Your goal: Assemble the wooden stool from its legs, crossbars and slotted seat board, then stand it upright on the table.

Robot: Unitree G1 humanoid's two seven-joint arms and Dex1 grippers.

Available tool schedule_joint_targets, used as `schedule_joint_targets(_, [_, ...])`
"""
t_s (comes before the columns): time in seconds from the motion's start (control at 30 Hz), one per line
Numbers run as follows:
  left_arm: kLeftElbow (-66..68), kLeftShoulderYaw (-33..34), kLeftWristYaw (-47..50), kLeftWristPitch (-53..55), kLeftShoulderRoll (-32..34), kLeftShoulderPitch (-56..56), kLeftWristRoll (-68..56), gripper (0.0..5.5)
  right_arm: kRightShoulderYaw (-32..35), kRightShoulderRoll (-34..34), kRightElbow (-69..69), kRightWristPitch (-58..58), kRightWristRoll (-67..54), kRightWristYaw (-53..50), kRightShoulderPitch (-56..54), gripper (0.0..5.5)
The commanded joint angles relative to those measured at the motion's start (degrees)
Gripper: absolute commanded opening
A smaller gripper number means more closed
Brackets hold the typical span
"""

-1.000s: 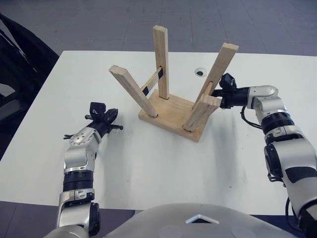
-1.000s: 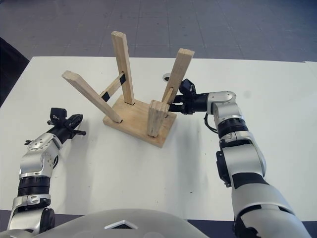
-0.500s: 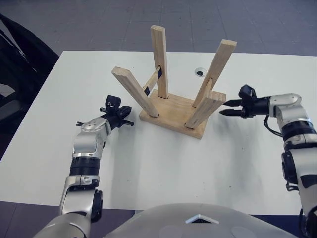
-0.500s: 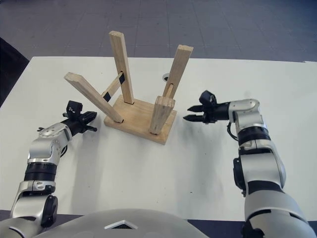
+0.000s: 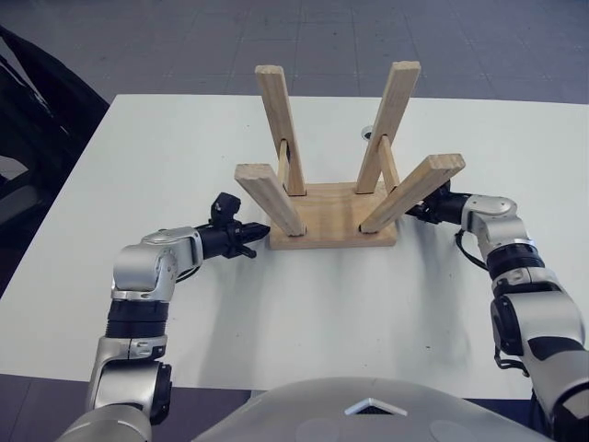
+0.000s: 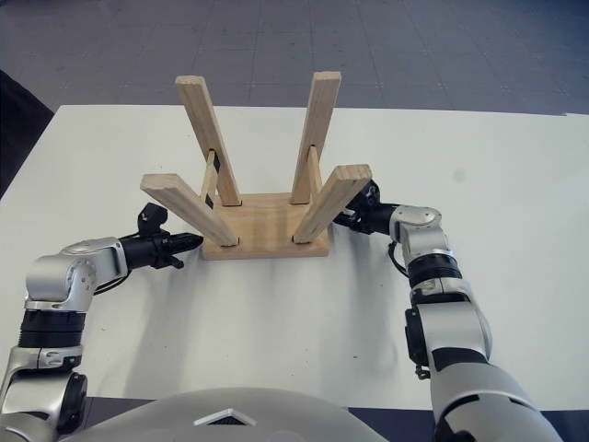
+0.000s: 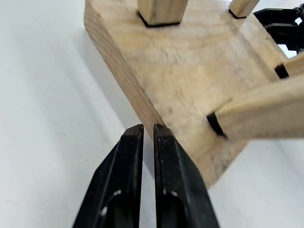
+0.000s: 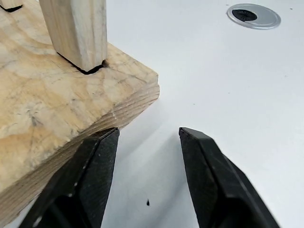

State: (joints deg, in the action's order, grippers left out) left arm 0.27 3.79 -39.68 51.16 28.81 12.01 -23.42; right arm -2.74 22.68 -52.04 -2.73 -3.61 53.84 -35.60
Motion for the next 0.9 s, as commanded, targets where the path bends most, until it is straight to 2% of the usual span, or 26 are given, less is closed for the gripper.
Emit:
schedule_joint_targets(0.03, [-3.7,6.3,-0.8,-2.3,4.6,-2.6,-1.3,0.38,4.3,6.0,10.2,-5.5,-3.9,2.3,3.1,2.34])
schedule_joint_targets(0.1, [-6.4,8.4,-4.8,-3.6,5.8,-5.7,-4.4,0.38,5.9,8.9,18.6,-10.6,-6.8,4.6,5.8,2.34])
schedule_joint_targets(0.2, [-10.8,11.2,-13.5,-5.5,7.0,-10.0,-11.4,0.88,6.3,13.4,36.8,-21.6,-14.3,11.0,13.4,2.38])
schedule_joint_targets(0.3, [-13.7,11.2,-18.0,-5.7,7.5,-11.8,-15.4,1.37,6.1,17.0,48.0,-28.7,-19.7,15.4,18.9,2.38])
schedule_joint_targets(0.37, [-14.4,10.5,-18.0,-6.3,6.9,-10.8,-16.3,1.73,5.3,18.7,51.5,-30.8,-21.2,17.4,20.6,2.74])
schedule_joint_targets(0.47, [-13.3,7.7,-18.7,-7.9,7.3,-8.9,-15.6,2.28,3.8,18.5,52.1,-31.5,-21.6,17.5,20.1,3.38])
schedule_joint_targets(0.53, [-11.8,5.3,-18.8,-8.7,7.6,-7.0,-14.3,2.58,2.2,17.4,51.8,-31.1,-21.5,17.5,19.1,3.58])
schedule_joint_targets(0.83, [-5.2,-3.3,-23.0,-13.1,8.9,-2.4,-9.5,2.58,-3.8,12.2,45.2,-26.7,-19.0,17.4,13.7,3.58])
schedule_joint_targets(0.9, [-3.2,-4.5,-24.9,-14.2,9.5,-1.9,-8.6,2.3,-5.5,11.7,43.0,-24.7,-17.7,18.3,13.1,3.25])
